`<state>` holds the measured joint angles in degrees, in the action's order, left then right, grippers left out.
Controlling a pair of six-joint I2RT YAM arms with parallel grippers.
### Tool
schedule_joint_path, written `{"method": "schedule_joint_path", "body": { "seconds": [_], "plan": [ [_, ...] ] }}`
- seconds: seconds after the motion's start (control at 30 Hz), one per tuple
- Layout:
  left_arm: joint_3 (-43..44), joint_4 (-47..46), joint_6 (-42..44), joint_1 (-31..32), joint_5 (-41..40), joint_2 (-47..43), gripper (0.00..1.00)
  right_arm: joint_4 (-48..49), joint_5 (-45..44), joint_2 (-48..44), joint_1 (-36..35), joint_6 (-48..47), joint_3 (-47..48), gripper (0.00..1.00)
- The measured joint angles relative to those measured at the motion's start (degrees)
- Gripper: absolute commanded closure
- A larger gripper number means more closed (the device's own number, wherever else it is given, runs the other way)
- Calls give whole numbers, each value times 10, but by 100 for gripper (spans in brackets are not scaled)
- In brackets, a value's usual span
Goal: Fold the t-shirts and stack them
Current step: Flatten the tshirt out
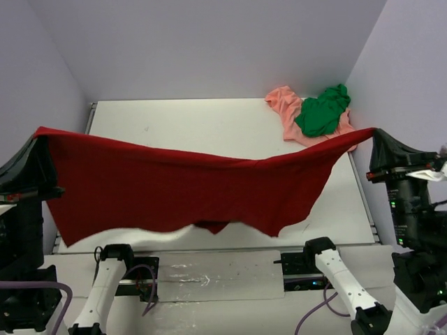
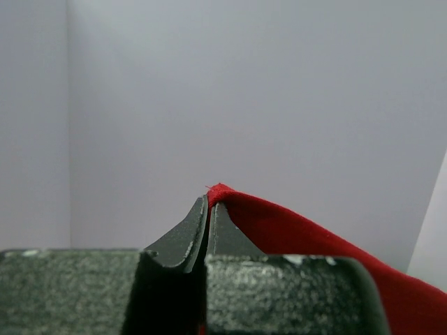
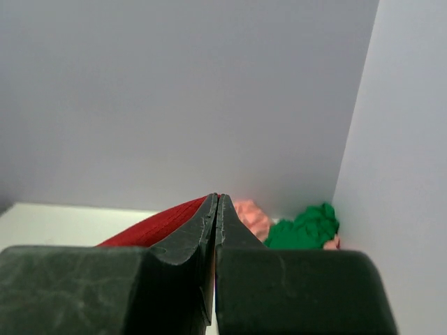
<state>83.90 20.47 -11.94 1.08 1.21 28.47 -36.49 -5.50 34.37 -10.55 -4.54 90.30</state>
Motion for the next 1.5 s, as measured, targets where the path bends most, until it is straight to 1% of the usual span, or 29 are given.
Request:
{"method": "schedule_joint_path", "body": {
  "seconds": [0.07,0.13,0.27,0.33,0.4,0.5,0.57,0.7,0.83,0.97,1.23,1.4,1.5],
  "plan": [
    [16,-11,-7,0,4,18,100,10,7,7,5,3,25,100],
    [14,-34,-12,0,6,39,100,37,8,12,7,7,31,100],
    [-49,-104,-14,0,7,96,100,102,19,47,9,13,4,100],
    [-87,-143,-14,0,7,143,100,131,21,86,9,13,-17,100],
    [-124,-184,-12,0,6,191,100,156,23,146,8,13,-29,100],
    [-168,-243,-10,0,6,279,100,195,20,264,6,10,-30,100],
    [-182,-281,-9,2,3,344,100,223,13,346,2,4,-28,100],
    [-203,-353,-4,17,-11,457,100,238,-9,504,-1,-5,-24,100],
    [-226,-411,8,32,-29,529,100,240,-25,595,-2,-13,-21,100],
    [-248,-473,22,38,-45,577,100,247,-37,641,-2,-18,-2,100],
    [-290,-577,43,39,-74,644,100,291,-61,688,-12,-35,24,100],
    [-304,-626,54,39,-97,690,100,301,-75,729,-20,-41,31,100],
    [-312,-640,63,38,-114,700,100,296,-84,736,-21,-41,30,100]
  ]
}}
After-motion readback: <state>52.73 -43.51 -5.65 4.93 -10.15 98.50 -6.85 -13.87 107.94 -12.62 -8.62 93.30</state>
